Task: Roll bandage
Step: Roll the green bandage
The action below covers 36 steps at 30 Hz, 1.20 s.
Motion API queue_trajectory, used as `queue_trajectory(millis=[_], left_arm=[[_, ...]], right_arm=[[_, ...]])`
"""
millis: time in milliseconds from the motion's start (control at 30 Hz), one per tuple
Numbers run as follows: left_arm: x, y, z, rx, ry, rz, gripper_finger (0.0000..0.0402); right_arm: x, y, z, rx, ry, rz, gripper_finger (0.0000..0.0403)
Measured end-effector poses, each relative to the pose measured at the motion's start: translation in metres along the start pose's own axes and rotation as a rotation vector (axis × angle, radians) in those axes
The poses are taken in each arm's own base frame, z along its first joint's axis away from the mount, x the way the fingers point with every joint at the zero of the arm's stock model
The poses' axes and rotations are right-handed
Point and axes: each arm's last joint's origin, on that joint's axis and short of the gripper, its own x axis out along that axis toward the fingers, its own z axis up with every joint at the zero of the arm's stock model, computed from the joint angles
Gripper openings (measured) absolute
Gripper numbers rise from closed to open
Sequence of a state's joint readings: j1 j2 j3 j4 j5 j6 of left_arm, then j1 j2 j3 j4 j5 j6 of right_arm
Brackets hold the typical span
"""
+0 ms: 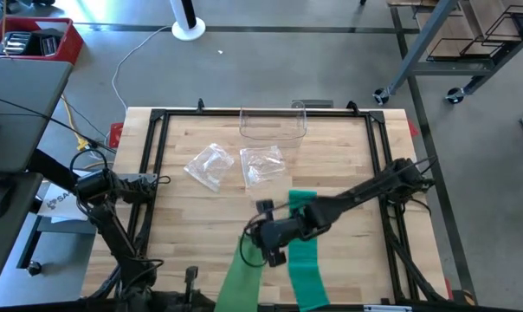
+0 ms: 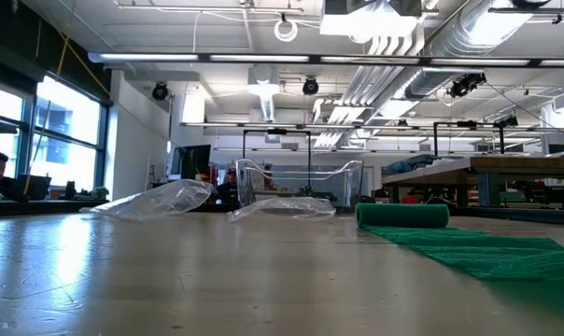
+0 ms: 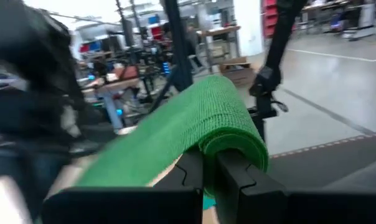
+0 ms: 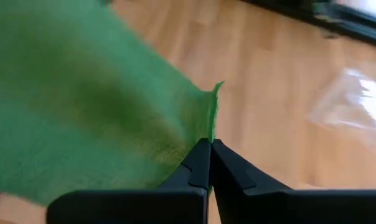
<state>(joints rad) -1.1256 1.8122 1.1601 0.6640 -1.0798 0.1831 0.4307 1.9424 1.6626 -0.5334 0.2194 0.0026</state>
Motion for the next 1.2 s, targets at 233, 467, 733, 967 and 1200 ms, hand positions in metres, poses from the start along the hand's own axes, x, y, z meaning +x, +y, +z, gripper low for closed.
queue_trajectory(millis=[233,467,733,967,1200], left_arm=[[-0.001,0.002,-0.001,0.001,0.021,0.095,0.0007],[0.004,0.005,-0.005,-0.064,0.033,0.110,0.0008],[0.011,0.007,-0.010,-0.095,0.048,0.105,0.0009],[0.014,0.011,-0.037,-0.065,0.133,0.278,0.0009],[0.001,0.029,-0.075,-0.057,0.171,0.440,0.0009]], right_arm=[[0.024,0.050,-0.032,0.046,-0.196,0.105,0.0001],[0.025,0.082,-0.049,0.120,-0.287,0.183,0.0058],[0.014,0.095,-0.044,0.108,-0.294,0.212,0.0156],[0.003,0.101,-0.037,0.101,-0.179,0.211,0.0164],[0.000,0.100,-0.041,0.142,-0.068,0.194,0.0163]])
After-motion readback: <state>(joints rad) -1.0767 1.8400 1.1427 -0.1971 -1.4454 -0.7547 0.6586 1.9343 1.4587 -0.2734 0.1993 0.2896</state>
